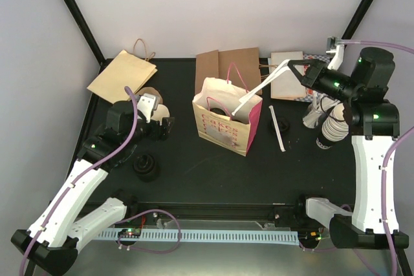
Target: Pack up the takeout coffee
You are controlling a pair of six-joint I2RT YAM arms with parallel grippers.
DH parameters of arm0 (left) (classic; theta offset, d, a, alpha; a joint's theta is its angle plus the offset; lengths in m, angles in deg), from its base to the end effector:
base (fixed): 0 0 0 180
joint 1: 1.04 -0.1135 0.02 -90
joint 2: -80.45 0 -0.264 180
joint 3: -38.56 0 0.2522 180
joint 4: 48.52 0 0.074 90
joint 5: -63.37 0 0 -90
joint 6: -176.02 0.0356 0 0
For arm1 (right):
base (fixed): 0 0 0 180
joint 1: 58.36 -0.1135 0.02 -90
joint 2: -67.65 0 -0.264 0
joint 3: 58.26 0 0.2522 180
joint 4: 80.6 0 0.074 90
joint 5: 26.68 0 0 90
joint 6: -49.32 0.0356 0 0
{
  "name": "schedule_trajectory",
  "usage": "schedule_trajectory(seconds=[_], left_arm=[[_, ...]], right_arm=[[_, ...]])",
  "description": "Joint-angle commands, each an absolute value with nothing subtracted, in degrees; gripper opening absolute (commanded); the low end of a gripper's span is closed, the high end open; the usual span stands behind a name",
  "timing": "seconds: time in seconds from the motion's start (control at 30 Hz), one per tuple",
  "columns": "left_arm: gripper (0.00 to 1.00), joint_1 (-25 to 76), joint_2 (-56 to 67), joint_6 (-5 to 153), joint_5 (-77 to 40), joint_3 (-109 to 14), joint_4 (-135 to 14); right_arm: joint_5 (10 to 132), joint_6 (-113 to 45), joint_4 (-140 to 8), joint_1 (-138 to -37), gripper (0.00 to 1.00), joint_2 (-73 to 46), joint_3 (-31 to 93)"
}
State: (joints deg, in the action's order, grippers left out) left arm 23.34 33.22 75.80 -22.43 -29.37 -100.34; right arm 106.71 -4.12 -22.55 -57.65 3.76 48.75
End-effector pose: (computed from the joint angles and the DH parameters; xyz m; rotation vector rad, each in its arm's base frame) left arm 0.1541 -0.0727 0.3398 0.3081 2.1209 -0.4346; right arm 0.1847 0.0222 0.4972 0.0545 1.9056 1.1212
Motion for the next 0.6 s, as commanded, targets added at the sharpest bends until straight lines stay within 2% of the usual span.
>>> schedule_trajectory(seconds=[0.0, 0.3, 0.57], left_arm=[[0.89, 23.06, 34.04, 75.21, -21.54, -31.28, -98.85], [0.89, 23.05, 34.26, 75.54, -21.71, -29.84, -98.21], [0.89, 23.09, 34.31, 76.42, -21.42, -27.5, -96.26]], right_arm=[[103.63, -5.9, -24.73, -58.47, 0.01, 3.67, 47.03], [94.71, -10.93, -22.93, -62.49, 0.01, 1.94, 46.37], [79.85, -18.72, -17.98, -75.47, 0.01, -0.96, 50.16]])
